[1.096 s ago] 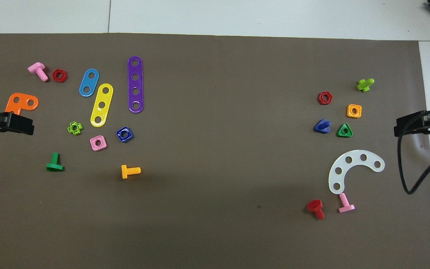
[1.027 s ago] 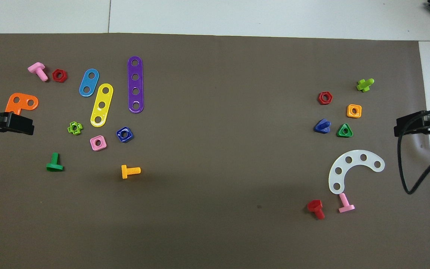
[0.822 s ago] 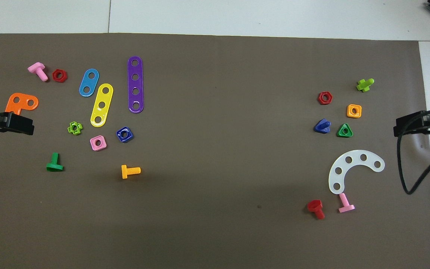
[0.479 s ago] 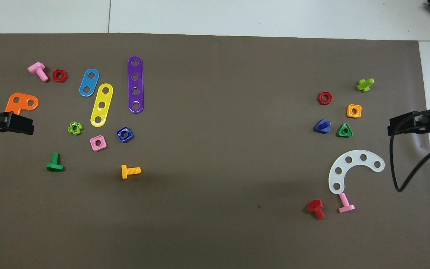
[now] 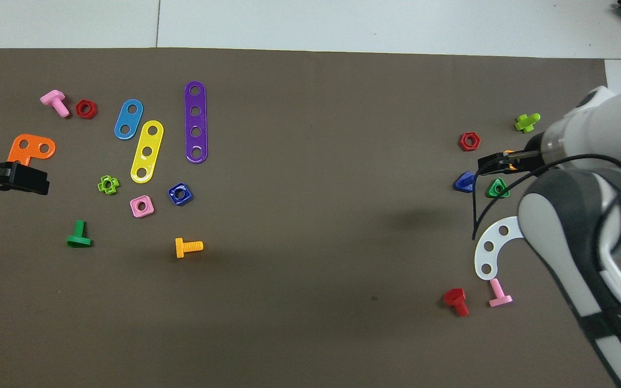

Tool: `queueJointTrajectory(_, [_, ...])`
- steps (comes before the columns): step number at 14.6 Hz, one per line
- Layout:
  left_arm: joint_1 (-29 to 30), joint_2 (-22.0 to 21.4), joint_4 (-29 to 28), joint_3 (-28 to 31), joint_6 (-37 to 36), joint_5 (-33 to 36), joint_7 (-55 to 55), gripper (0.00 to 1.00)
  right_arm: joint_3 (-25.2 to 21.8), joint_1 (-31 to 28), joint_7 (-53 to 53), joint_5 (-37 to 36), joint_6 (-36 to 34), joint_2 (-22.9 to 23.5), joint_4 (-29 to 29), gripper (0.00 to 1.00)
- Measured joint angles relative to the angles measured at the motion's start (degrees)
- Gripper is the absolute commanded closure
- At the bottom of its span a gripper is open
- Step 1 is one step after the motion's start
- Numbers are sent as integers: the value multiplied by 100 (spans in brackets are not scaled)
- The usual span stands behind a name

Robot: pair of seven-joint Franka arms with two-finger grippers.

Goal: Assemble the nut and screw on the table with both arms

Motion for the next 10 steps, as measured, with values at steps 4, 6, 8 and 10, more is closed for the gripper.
queueJointTrajectory(4, [0,0,0,0,0,0,0,0,-13,85,-747,5,1282,1000,-207,0])
queueJointTrajectory(6, [0,0,0,0,0,0,0,0,-48,-31,-1144,7,1494,1112,-364,0])
queueJointTrajectory(8, [0,0,0,0,0,0,0,0,-53,-163,-1318,10,1495,1057,-547,13])
queueJointTrajectory(10, [0,0,0,0,0,0,0,0,-52,-185,-1362,11,1495,966,-774,34])
